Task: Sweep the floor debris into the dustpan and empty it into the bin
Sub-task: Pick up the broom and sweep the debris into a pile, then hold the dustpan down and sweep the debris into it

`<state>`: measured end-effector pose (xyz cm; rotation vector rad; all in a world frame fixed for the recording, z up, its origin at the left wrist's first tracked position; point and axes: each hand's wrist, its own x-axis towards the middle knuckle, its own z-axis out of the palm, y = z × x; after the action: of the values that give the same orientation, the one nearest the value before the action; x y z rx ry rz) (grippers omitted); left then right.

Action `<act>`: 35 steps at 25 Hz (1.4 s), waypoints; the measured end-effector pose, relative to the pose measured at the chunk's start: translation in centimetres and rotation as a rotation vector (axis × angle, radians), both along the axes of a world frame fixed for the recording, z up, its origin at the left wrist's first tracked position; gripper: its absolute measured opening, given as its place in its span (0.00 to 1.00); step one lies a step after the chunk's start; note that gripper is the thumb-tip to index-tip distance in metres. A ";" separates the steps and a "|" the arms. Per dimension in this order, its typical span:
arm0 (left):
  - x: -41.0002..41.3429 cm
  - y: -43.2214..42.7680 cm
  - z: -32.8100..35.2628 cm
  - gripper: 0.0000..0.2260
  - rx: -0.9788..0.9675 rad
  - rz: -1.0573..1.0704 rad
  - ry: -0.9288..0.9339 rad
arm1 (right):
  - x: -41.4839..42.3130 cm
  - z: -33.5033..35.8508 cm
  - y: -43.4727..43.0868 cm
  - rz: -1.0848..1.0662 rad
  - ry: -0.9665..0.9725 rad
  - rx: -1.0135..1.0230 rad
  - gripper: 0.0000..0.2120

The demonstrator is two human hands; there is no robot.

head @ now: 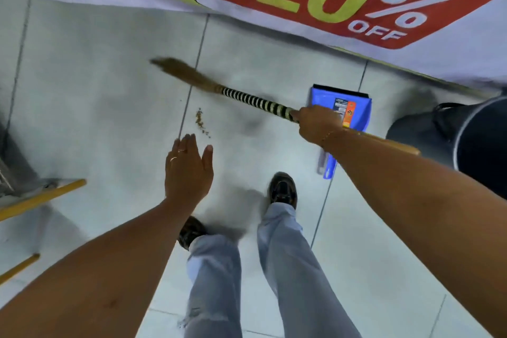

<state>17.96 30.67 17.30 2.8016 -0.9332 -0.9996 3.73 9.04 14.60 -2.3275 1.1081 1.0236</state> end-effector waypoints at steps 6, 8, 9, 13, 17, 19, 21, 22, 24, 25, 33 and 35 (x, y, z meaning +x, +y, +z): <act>-3.8 -1.2 -0.8 0.24 0.042 -0.014 0.041 | -5.7 0.1 -3.9 0.292 0.093 -0.051 0.23; -4.1 -0.6 -0.5 0.24 0.057 -0.041 0.019 | -7.2 1.0 -4.3 0.324 0.093 -0.059 0.24; -4.1 -0.4 -0.2 0.24 0.066 -0.052 0.012 | -8.0 1.4 -4.3 0.322 0.080 -0.062 0.24; -4.2 0.3 1.1 0.24 0.069 -0.123 -0.012 | -12.6 2.6 -1.7 0.239 -0.134 -0.093 0.24; -6.0 -0.1 3.1 0.24 0.061 -0.214 -0.024 | -16.9 3.8 2.7 -0.124 -0.286 -0.088 0.23; -7.3 -0.9 2.8 0.25 0.079 -0.249 -0.020 | -18.4 3.9 5.2 -0.401 -0.322 -0.075 0.21; -9.5 -2.5 1.3 0.26 0.124 -0.291 0.013 | -20.7 3.4 7.6 -0.749 -0.357 -0.084 0.18; -11.1 -3.6 0.1 0.27 0.154 -0.294 0.051 | -22.1 2.9 8.5 -0.938 -0.372 -0.090 0.16; -15.0 -6.8 -3.2 0.28 0.199 -0.280 0.141 | -25.1 0.8 9.0 -1.225 -0.347 -0.076 0.14; -17.0 -8.7 -5.0 0.29 0.205 -0.278 0.174 | -26.3 -0.6 8.9 -1.300 -0.318 -0.051 0.14; -31.9 -21.9 -22.6 0.37 0.286 -0.117 0.233 | -31.0 -16.8 1.3 -1.465 -0.314 -0.016 0.22; -33.9 -22.9 -26.4 0.43 0.278 0.073 0.205 | -31.9 -20.0 0.3 -1.458 -0.327 -0.014 0.22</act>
<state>-15.98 7.73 -9.06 2.8441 -0.7127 -1.4755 -28.19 9.35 -5.39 -0.9984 2.0236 0.0493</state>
